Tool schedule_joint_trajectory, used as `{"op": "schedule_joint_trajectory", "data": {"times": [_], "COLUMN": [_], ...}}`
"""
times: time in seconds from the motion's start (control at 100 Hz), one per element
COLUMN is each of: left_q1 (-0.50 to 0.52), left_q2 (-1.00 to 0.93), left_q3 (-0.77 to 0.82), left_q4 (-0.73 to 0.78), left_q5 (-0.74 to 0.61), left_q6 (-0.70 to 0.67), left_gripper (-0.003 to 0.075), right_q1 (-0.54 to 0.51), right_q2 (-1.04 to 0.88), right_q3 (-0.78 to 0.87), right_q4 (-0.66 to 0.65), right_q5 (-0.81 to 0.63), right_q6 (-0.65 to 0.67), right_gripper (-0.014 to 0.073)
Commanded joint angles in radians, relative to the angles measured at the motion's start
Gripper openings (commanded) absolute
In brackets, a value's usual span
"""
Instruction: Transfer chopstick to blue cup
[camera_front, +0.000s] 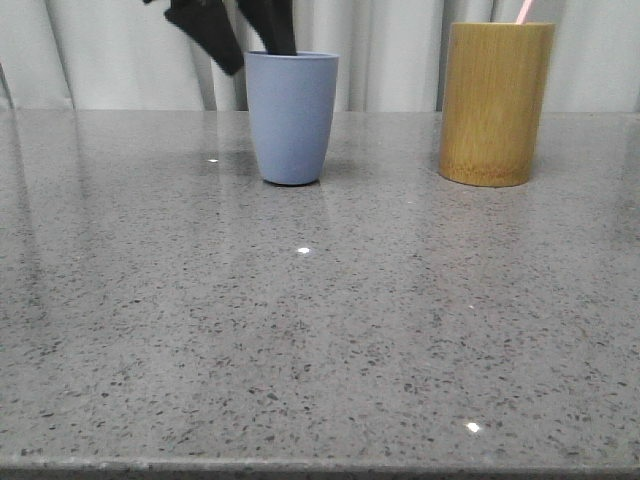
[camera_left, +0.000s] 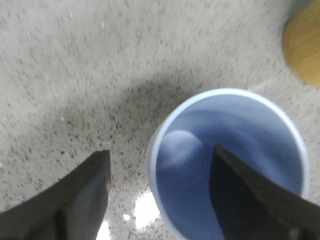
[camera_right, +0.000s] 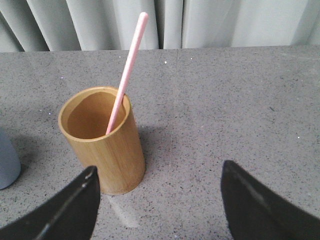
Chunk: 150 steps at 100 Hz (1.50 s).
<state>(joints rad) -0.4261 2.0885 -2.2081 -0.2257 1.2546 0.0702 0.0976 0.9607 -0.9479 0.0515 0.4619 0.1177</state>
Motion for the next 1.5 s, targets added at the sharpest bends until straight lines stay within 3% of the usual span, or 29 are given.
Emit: {"op": "schedule_joint_trajectory", "data": {"times": [0.0, 0.17, 0.4, 0.69, 0.9, 1.15, 1.33, 1.49], "left_q1": [-0.009, -0.009, -0.009, -0.007, -0.007, -0.007, -0.007, -0.007], "left_q2": [-0.065, -0.124, -0.236, -0.399, -0.566, -0.809, -0.988, -1.145], "left_q3": [-0.081, -0.118, -0.118, -0.057, 0.127, 0.462, 0.717, 0.889], "left_q4": [-0.051, -0.041, 0.164, 0.407, 0.488, 0.49, 0.583, 0.603], "left_q5": [0.011, -0.031, -0.054, -0.046, -0.108, -0.253, -0.35, -0.422], "left_q6": [-0.008, -0.008, -0.05, -0.148, -0.197, -0.199, -0.324, -0.329], "left_gripper": [0.044, 0.0428, 0.0335, 0.0335, 0.0335, 0.0335, 0.0335, 0.0335], "right_q1": [0.001, 0.001, 0.001, 0.001, 0.001, 0.001, 0.001, 0.001], "right_q2": [-0.008, -0.008, -0.008, -0.008, -0.008, -0.008, -0.008, -0.008], "right_q3": [-0.039, -0.039, -0.039, -0.039, -0.039, -0.039, -0.039, -0.039], "right_q4": [0.0, -0.007, -0.008, -0.008, -0.008, -0.008, -0.008, -0.008], "right_q5": [-0.067, -0.067, -0.071, -0.071, -0.072, -0.088, -0.092, -0.092], "right_q6": [-0.006, -0.006, -0.008, -0.013, -0.014, -0.019, -0.021, -0.022], "right_gripper": [0.0518, 0.0518, 0.0518, 0.0518, 0.0518, 0.0518, 0.0518, 0.0518]}}
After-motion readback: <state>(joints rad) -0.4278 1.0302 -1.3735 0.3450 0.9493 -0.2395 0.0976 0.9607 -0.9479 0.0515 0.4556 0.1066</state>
